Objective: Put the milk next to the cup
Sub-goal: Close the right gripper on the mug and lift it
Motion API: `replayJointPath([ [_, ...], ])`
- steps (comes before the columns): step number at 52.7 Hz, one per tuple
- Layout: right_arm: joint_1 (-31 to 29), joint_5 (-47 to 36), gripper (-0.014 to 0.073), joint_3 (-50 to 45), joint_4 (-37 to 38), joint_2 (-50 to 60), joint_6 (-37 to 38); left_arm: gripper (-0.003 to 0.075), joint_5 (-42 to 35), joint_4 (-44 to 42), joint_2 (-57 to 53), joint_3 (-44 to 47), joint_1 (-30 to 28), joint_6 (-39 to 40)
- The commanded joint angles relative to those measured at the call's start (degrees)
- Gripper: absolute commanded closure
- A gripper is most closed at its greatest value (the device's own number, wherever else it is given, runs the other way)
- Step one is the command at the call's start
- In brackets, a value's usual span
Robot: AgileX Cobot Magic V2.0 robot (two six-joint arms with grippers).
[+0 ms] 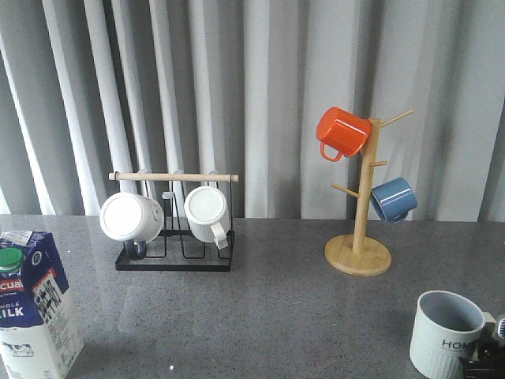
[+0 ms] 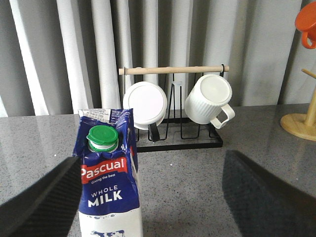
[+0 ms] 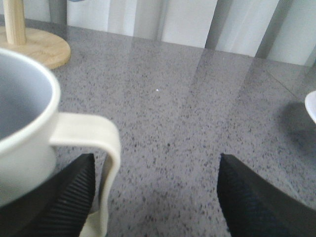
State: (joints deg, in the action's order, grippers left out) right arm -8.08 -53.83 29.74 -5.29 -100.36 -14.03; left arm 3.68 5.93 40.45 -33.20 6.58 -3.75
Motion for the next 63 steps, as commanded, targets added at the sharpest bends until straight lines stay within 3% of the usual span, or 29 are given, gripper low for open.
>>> replayJointPath([
  [1, -0.15, -3.3, 0.0107, 2.37, 0.55, 1.33, -0.12, 0.0165, -4.25, 0.35, 0.12, -2.17, 0.26, -0.03],
  [12, -0.15, -1.95, 0.0287, 3.68, 0.74, -0.39, -0.12, 0.0165, -4.25, 0.35, 0.12, -2.17, 0.26, -0.03],
  [25, -0.15, -2.44, 0.0613, 3.68, 0.74, -2.28, -0.12, 0.0165, -4.25, 0.35, 0.12, -2.17, 0.26, -0.03],
  [45, -0.15, -6.59, 0.0598, 3.68, 1.3, -2.47, 0.12, 0.0165, -4.25, 0.35, 0.12, -2.17, 0.26, -0.03],
  [63, -0.15, -9.49, 0.0596, 3.68, 7.71, -0.95, 6.8, 0.0165, -4.25, 0.35, 0.12, -2.17, 0.26, -0.03],
])
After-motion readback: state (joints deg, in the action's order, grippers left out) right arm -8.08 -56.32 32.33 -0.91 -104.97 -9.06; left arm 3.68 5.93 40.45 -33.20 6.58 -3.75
